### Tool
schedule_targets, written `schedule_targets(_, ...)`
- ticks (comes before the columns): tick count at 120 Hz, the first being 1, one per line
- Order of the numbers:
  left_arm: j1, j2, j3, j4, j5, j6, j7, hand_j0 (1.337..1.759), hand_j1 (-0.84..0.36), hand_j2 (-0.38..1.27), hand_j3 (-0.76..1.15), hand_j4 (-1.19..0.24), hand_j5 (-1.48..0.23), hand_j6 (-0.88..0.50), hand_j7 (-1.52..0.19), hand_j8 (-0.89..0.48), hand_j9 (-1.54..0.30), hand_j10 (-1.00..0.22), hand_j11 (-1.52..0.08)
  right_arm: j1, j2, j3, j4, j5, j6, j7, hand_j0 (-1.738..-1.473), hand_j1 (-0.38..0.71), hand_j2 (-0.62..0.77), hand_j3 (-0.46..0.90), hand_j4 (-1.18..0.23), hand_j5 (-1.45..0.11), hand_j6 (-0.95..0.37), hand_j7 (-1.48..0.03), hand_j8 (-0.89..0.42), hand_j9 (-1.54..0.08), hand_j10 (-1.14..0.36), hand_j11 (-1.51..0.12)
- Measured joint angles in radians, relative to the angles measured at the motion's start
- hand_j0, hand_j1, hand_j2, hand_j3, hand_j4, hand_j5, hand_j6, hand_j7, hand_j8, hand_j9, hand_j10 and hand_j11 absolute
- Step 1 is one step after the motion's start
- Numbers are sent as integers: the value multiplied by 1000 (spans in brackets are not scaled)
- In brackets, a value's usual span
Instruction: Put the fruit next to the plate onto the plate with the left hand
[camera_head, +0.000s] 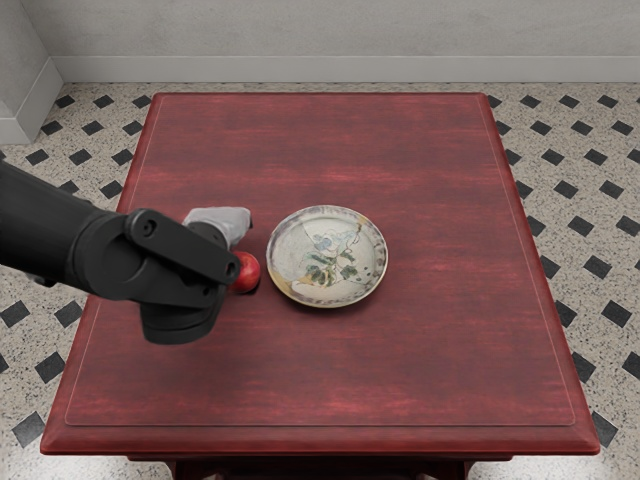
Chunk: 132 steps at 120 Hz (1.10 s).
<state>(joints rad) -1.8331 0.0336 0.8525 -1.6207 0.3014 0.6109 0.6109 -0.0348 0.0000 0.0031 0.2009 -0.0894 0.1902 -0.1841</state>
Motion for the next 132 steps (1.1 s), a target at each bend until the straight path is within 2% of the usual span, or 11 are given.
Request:
schedule_targets(55,17,-31,-21,3,-16,0,0,1658,90,44,0,-216,-281,-217,-281,-217,-281,-216,-281,0,0,0,0,0,0,0,-1658,-331,-3,0,-15,-20,-15,-20,-15,-20,-15,-20)
schedule_targets(123,32,-29,-22,4,-16,0,0,1658,-131,81,0,-402,-520,-405,-521,-402,-521,-401,-521,0,0,0,0,0,0,0,-1658,-331,-3,0,-15,-20,-15,-20,-15,-20,-15,-20)
schedule_targets(132,35,-28,-23,4,-16,0,0,1658,-162,86,0,-429,-553,-398,-555,-435,-555,-428,-555,0,0,0,0,0,0,0,-1658,-331,-3,0,-15,-20,-15,-20,-15,-20,-15,-20)
